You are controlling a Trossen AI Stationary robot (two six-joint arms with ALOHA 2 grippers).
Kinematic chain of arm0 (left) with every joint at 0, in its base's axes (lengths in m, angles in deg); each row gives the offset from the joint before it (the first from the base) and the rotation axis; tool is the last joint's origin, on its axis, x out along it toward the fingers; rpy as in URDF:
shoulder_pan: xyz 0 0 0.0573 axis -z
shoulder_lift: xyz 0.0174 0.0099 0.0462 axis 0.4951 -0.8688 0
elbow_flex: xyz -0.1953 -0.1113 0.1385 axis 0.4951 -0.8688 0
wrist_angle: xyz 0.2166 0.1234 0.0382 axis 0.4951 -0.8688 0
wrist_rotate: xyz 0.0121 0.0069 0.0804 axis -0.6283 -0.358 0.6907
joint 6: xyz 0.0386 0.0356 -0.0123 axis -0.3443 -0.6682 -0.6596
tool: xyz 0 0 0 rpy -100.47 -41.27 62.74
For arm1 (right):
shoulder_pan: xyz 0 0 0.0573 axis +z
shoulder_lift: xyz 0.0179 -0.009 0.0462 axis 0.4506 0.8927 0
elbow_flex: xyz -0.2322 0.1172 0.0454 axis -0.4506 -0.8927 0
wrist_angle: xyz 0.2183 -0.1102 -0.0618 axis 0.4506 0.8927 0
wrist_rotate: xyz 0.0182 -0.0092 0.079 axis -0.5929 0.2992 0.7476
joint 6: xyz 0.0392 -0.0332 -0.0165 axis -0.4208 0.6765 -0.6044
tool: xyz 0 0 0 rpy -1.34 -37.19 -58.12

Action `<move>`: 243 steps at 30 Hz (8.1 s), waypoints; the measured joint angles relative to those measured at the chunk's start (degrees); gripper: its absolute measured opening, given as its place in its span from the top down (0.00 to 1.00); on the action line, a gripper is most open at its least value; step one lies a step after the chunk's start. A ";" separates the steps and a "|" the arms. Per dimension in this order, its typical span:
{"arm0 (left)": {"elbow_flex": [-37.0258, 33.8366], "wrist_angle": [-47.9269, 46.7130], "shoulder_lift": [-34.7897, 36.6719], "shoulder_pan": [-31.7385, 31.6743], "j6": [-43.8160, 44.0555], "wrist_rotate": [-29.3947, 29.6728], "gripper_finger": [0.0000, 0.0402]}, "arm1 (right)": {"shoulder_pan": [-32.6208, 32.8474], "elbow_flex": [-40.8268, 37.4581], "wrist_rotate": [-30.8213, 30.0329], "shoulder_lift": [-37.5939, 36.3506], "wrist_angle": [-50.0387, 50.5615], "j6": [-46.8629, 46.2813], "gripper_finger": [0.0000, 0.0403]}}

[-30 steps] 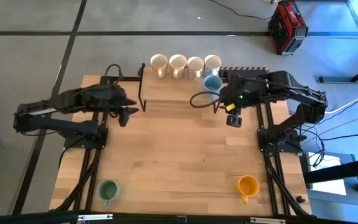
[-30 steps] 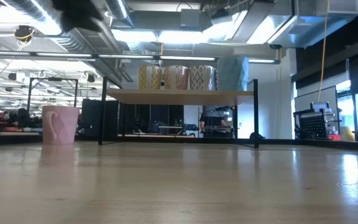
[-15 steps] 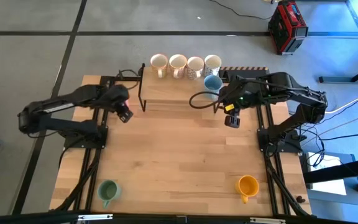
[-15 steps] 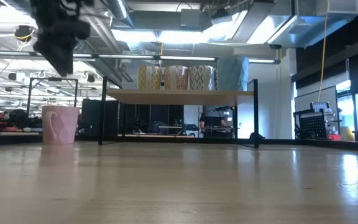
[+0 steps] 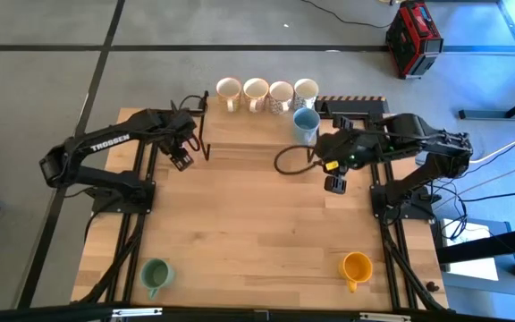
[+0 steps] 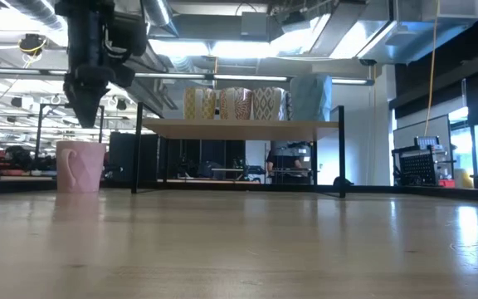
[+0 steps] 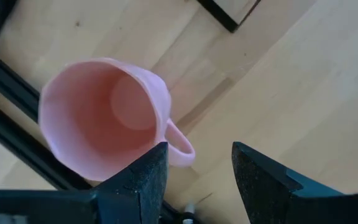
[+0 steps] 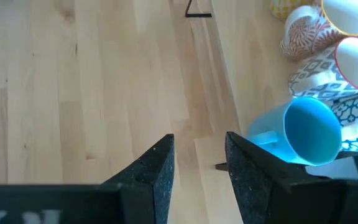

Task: Place coffee mugs
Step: Put the pink mug on the shelf

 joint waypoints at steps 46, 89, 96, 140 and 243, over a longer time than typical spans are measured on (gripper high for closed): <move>-3.44 0.78 1.74 11.28 10.93 -3.64 0.96 | 13.36 -3.76 -6.97 -0.63 0.16 -2.96 0.67; 21.97 16.84 -34.37 49.51 30.26 -1.42 0.95 | 29.92 -67.15 1.11 -17.31 -35.87 -40.79 0.61; 22.08 17.74 -34.95 49.50 30.48 -1.41 0.90 | 29.92 -67.23 2.10 -17.05 -36.20 -40.72 0.54; 12.52 29.26 -27.16 71.78 76.78 38.62 0.52 | 29.92 -67.23 1.07 -17.05 -34.07 -30.04 0.45; 11.83 46.21 -27.91 68.02 40.95 42.04 0.93 | 29.92 -69.37 -1.08 -17.05 -35.20 -30.30 0.45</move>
